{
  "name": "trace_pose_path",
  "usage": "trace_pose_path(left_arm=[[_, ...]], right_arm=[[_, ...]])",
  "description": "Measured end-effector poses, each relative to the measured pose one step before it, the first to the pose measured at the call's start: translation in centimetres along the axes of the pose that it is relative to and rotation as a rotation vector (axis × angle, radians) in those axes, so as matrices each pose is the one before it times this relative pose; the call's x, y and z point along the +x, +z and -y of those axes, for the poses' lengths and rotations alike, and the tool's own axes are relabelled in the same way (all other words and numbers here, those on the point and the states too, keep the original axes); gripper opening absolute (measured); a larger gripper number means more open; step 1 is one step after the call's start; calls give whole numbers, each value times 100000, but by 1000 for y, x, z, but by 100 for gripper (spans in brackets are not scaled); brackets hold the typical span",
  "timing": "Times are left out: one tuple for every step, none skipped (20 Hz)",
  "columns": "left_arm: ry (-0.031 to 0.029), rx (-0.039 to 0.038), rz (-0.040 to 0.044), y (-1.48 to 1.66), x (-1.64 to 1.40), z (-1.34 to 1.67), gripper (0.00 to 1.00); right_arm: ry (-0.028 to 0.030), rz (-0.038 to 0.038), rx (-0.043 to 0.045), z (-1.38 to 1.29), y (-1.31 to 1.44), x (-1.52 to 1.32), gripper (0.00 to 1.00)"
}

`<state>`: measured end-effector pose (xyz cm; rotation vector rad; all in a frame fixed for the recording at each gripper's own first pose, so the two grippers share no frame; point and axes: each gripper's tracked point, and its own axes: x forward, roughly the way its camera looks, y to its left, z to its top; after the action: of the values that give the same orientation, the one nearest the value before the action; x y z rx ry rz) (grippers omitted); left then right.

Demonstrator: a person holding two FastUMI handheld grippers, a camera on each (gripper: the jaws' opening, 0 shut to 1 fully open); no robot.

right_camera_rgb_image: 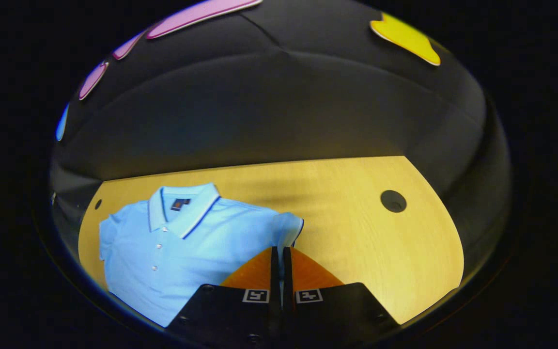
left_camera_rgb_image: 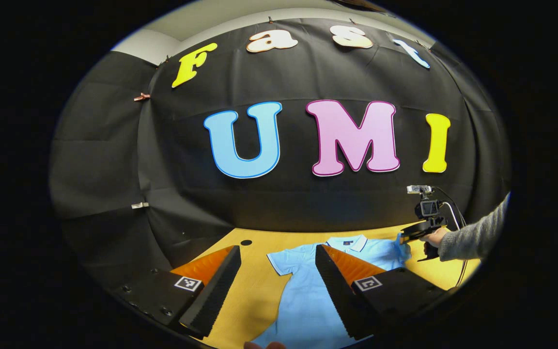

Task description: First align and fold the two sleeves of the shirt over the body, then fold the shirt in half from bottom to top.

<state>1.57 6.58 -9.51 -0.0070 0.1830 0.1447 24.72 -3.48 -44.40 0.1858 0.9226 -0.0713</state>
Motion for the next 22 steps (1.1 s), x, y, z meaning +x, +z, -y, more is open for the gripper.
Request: trace_pose_path(left_arm=[[281, -288, 226, 103, 5, -358, 99], [483, -296, 107, -79, -94, -360, 98], [434, -263, -42, 60, -72, -364, 98], [612, -205, 74, -38, -174, -395, 98], [534, -89, 32, 9, -187, -436, 99], [840, 11, -199, -107, -208, -506, 98], [701, -63, -222, -62, -144, -476, 98], [920, -120, -94, -63, -151, -445, 98], [818, -146, -119, 17, -158, -439, 98], [899, -132, 45, -97, -197, -362, 96], [722, -100, -8, 42, -139, -392, 99], [734, 19, 26, -38, -176, -358, 98], [657, 39, -108, -29, -157, -361, 99], [598, -57, -140, -194, -182, -296, 99], [575, -223, -304, -154, -66, -266, 99], [544, -365, -419, -199, 0, -240, 99], [384, -405, -427, -104, -26, -190, 99], [360, -376, -314, -175, -49, -172, 98], [259, -464, -95, -31, 58, -152, 99], [325, -520, -49, -65, 50, -151, 98], [261, -748, -126, 2, 52, -152, 98], [277, -741, -266, -181, 98, -135, 98]], right_arm=[[3184, -270, -1454, -1930, -129, -429, 5], [3053, -308, -2231, -1989, -5, -267, 5], [2477, -56, -1636, -1802, -99, -171, 5], [2816, -60, -1404, -1933, -166, -87, 5], [2908, -91, -917, -2173, -165, 72, 5], [2019, -496, -817, -1664, -256, 240, 5], [1557, -986, -944, -1418, -490, 278, 5], [1225, -1649, -910, -1157, -561, 288, 5], [1303, -1574, -750, -1193, -698, 286, 5], [940, -1289, -1106, -941, -446, 242, 5], [809, -764, -1222, -837, -415, 287, 5], [880, -551, -917, -723, -273, 214, 5], [822, -666, -612, -722, -258, 221, 5], [350, -713, -547, -426, -214, 202, 5], [163, -1019, -578, -388, -350, 275, 5], [114, -1082, -304, -120, -369, 231, 5], [-614, -1071, -288, 74, -334, 236, 5], [-617, -741, -340, 63, -198, 242, 5], [-530, -298, -113, 17, -153, 171, 5], [-179, -221, 266, 16, -62, 123, 5], [70, -56, 751, 0, -54, 101, 5], [465, -277, 655, -4, -47, 37, 6]])
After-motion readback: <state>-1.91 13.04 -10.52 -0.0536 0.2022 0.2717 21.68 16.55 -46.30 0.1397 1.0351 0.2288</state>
